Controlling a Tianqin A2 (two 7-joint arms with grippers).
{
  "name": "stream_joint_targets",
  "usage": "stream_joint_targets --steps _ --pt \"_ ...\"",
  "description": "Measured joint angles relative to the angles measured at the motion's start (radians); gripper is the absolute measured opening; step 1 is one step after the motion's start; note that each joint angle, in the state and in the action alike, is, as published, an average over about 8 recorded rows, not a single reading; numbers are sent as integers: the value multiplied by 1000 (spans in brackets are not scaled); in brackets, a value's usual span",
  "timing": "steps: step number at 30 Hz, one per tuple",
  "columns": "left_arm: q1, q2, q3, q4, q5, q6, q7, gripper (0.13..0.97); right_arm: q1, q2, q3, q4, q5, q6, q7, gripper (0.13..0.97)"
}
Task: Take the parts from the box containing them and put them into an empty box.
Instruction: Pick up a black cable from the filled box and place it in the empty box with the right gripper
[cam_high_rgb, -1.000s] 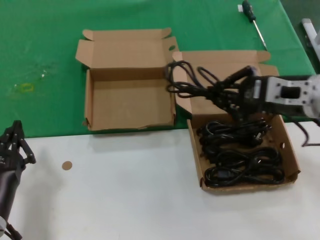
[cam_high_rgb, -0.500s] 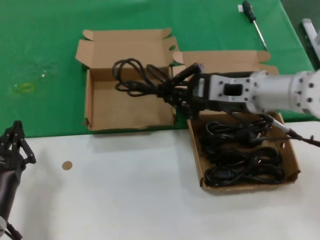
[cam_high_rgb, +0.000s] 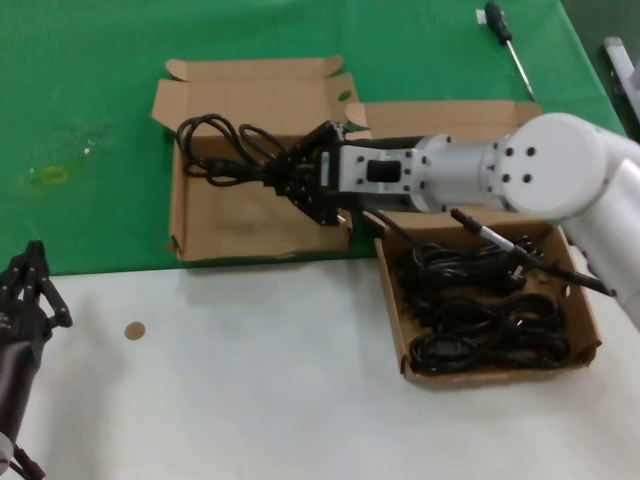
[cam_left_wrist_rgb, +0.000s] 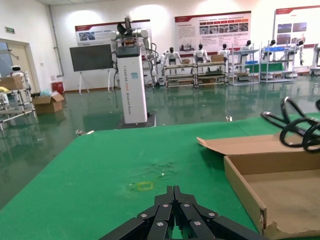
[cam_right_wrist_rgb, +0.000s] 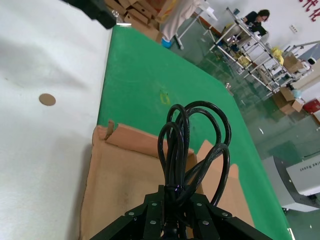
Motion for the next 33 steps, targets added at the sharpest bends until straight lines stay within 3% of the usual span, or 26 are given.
stream_joint_targets --steps 19,33 --pt "0 0 0 0 0 0 0 152 90 -139 -11 -336 41 112 -257 214" --pt "0 0 0 0 0 0 0 152 101 -148 -11 -365 46 115 -256 247"
